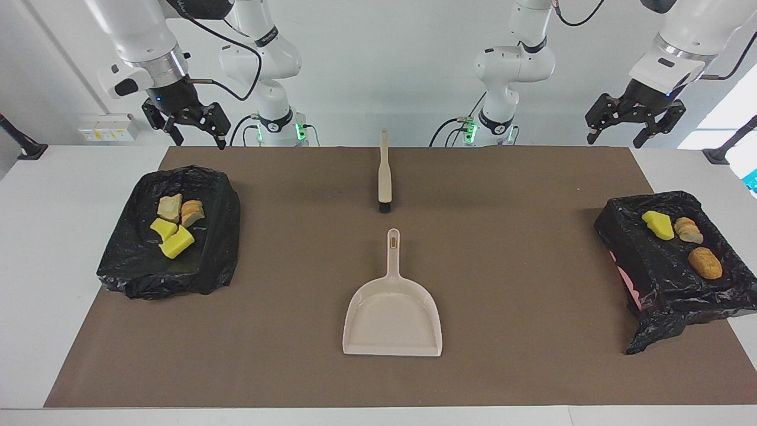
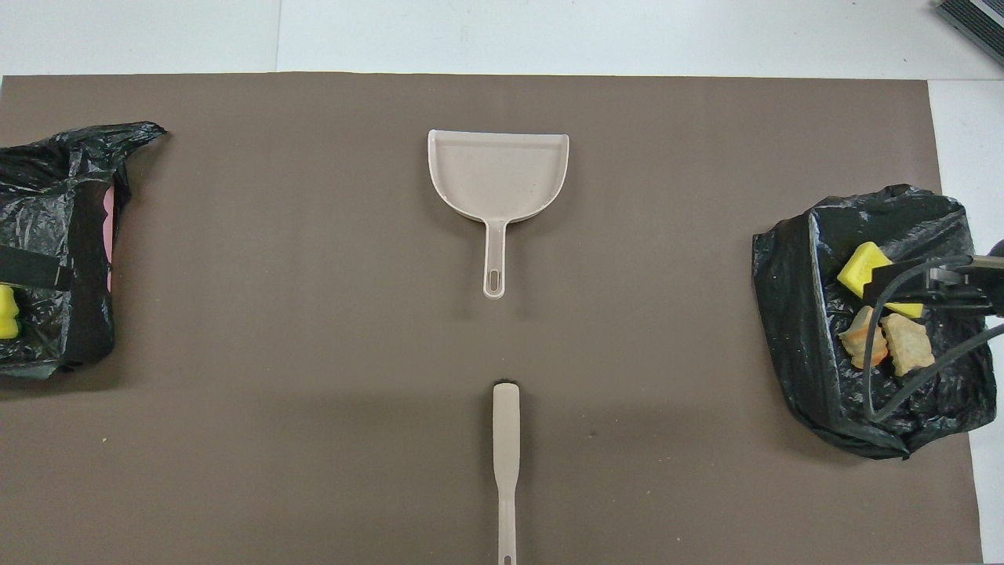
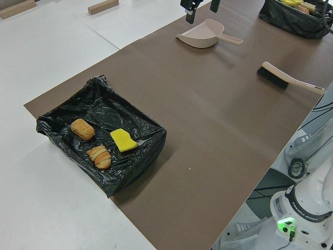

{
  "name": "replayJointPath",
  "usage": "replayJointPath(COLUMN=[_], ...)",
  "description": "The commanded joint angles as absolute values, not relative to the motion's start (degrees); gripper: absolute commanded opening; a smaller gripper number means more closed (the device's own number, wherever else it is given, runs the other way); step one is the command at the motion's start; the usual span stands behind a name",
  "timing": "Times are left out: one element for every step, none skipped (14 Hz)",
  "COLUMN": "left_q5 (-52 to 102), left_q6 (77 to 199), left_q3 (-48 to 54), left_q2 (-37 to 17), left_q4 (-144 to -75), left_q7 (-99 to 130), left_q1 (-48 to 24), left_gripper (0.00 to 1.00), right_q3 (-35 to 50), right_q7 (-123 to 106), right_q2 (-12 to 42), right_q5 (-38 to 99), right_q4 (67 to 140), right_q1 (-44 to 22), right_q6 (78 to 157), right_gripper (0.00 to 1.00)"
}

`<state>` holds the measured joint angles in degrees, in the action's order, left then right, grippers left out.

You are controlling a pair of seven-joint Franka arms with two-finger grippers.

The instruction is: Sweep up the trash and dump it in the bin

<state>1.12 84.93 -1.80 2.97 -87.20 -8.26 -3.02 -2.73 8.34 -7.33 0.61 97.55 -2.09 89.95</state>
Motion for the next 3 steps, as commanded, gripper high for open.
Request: replayJointPath(left_q5=[0.97, 0.97, 0.97], left_q6=[85.34, 85.43, 85.43], left_q3=[-1.67, -1.67, -1.67], left_q2=[4.57, 4.57, 4.57], left_q4=[-89.03, -89.21, -89.12], left_q7=[-8.88, -8.88, -8.88], left_q1=[-2.2, -1.76, -1.76], left_gripper=[1.0, 1.0, 1.0], right_q3=[-2.81, -2.81, -2.81], right_q7=[7.12, 7.12, 7.12], right_q2=[-7.56, -7.47, -7.47], right_q5=[1.41, 1.41, 1.41], right_q4=[97.47, 97.47, 97.47], right_q1=[-1.85, -1.85, -1.85], right_q6=[89.74, 89.74, 89.74], right_gripper=[1.0, 1.0, 1.0])
